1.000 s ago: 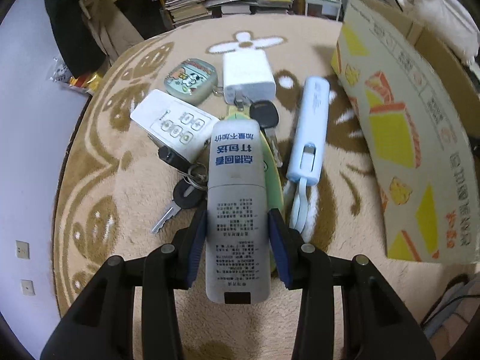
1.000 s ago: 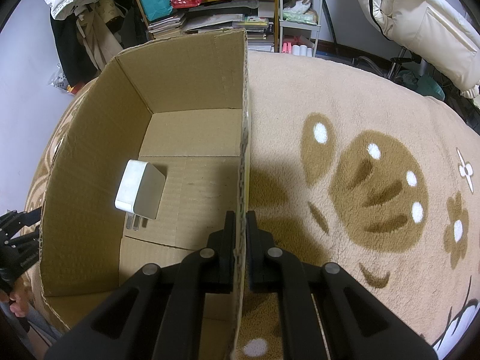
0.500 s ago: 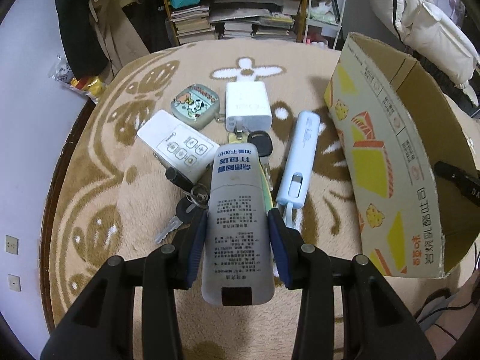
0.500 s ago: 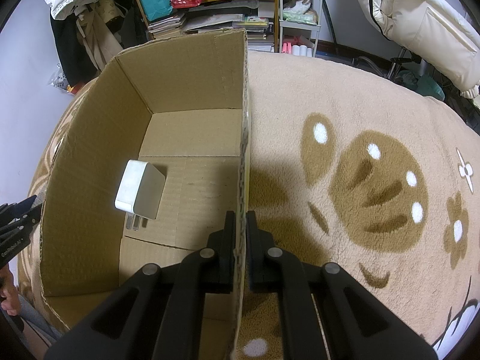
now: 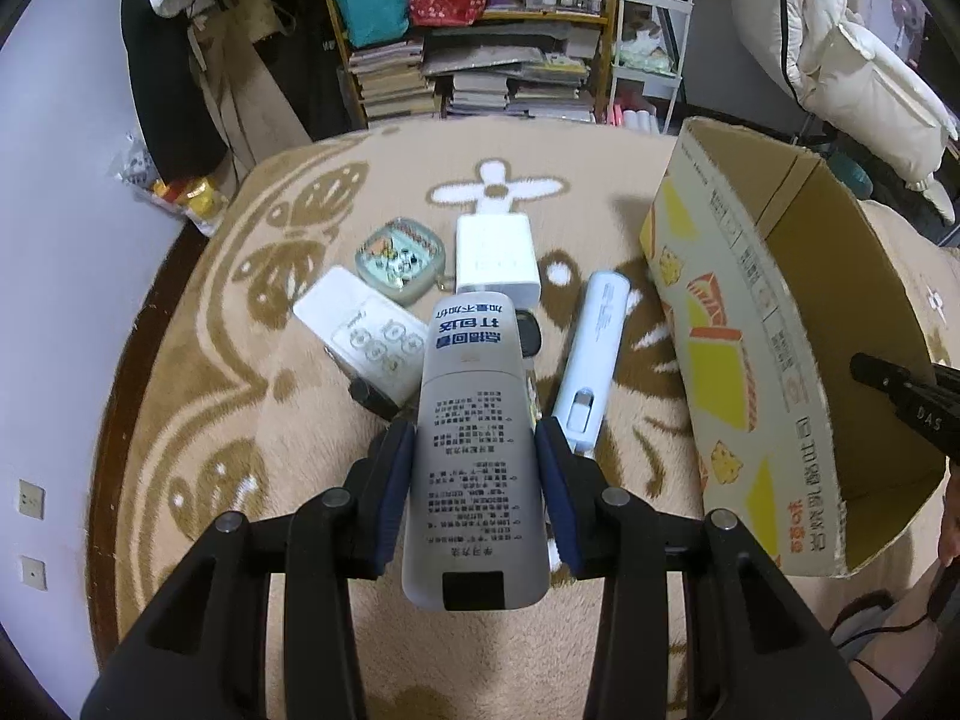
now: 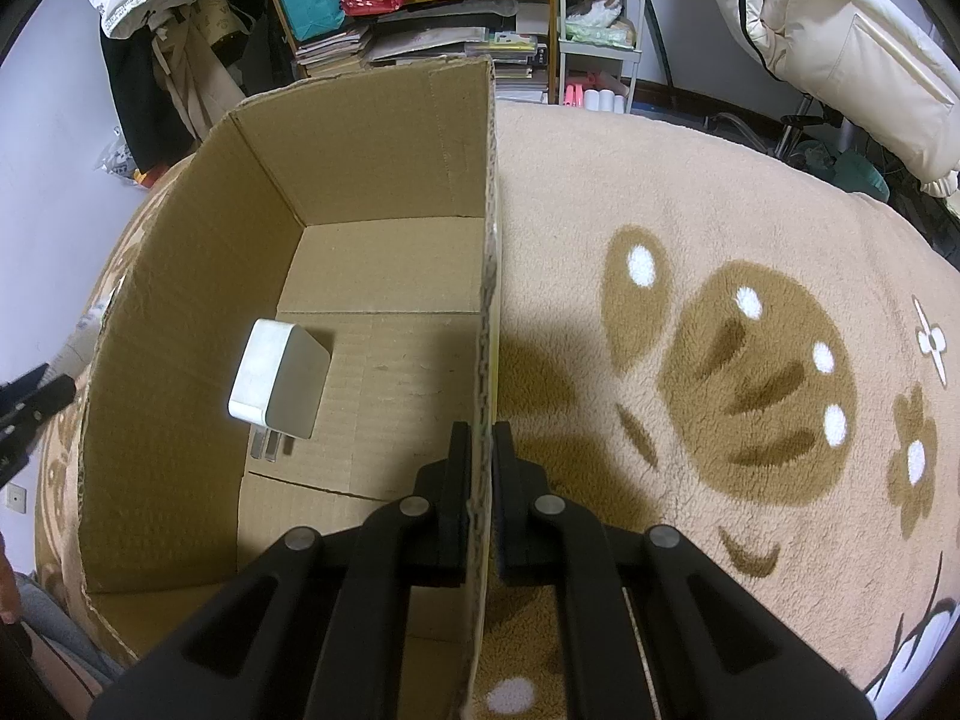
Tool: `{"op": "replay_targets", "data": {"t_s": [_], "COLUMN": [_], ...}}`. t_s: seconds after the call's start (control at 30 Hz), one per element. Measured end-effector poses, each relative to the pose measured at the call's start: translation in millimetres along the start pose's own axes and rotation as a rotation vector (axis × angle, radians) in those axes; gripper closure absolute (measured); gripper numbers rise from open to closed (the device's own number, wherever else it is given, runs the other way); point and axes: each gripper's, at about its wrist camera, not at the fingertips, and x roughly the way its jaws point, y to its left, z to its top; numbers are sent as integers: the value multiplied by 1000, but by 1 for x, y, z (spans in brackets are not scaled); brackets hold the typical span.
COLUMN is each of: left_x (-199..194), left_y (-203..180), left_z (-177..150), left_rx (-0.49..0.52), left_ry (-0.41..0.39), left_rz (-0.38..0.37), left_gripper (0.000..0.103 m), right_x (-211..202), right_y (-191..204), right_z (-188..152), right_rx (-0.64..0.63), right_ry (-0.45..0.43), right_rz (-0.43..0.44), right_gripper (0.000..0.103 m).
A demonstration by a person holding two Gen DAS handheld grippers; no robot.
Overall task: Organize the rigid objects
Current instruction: 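Carry the remote with the left gripper into the box and release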
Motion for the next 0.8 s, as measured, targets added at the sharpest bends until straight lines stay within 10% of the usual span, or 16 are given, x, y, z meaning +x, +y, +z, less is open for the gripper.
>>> {"op": "replay_targets", "data": {"t_s": [0.8], "left_x": [-82], "left_y": [-101], "left_z": [65], "left_rx": [121], "left_ry": [-200], "left_rz": [-87], "left_gripper": [63], "right_x": [2], "right_y": [0], "right_z": [-1], "right_rx": [-4], "right_ry": [0], "right_rz": [-3], "right_gripper": [96]}}
